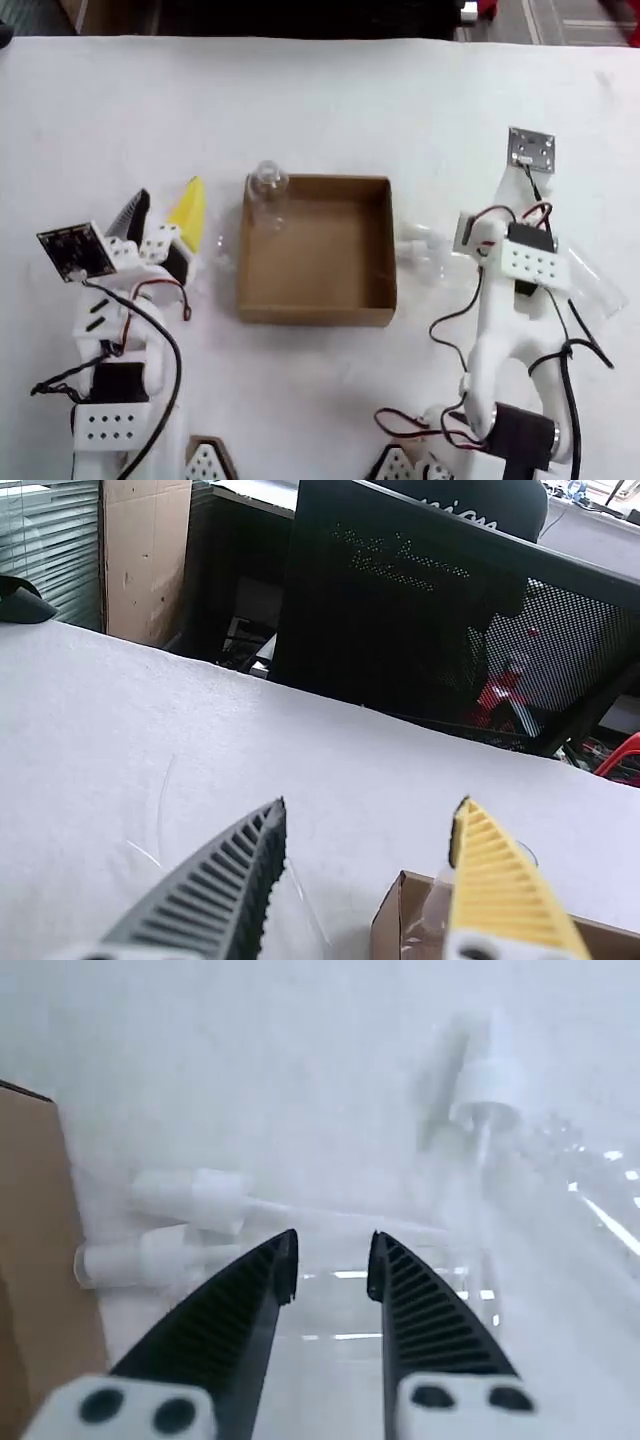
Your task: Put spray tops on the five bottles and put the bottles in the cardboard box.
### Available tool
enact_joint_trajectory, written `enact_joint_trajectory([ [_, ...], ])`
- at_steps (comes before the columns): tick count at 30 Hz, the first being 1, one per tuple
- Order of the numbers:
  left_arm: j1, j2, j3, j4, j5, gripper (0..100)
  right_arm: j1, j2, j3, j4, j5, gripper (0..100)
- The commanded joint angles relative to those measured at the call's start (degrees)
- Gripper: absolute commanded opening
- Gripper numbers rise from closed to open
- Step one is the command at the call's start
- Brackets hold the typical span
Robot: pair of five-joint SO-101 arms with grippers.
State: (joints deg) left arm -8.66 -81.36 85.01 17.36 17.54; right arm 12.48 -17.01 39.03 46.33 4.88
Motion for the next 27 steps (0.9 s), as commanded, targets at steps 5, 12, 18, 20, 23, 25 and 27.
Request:
enact_joint_trajectory([
  [5,0.75,0.04,-0.97,-1.58,-0.62,25,0.75,-1.89,1.67,-4.09,-0.53,9.9],
  [12,0.75,0.04,-0.88,-1.58,-0.62,25,0.40,-1.89,2.02,-4.09,-0.53,9.9],
  [18,0.75,-0.04,-0.97,-1.58,-0.62,25,0.40,-1.80,2.64,-4.97,-0.53,9.9],
  [20,0.75,-0.04,-0.97,-1.58,-0.62,25,0.40,-1.80,2.64,-4.97,-0.53,9.9],
  [23,0.75,-0.04,-1.05,-1.58,-0.62,25,0.40,-1.80,2.64,-4.97,-0.53,10.0],
  [25,0.75,-0.04,-1.05,-1.58,-0.62,25,0.31,-1.80,2.64,-4.97,-0.53,10.0],
  [27,0.75,-0.04,-1.05,-1.58,-0.62,25,0.31,-1.80,2.73,-4.97,-0.53,10.0],
])
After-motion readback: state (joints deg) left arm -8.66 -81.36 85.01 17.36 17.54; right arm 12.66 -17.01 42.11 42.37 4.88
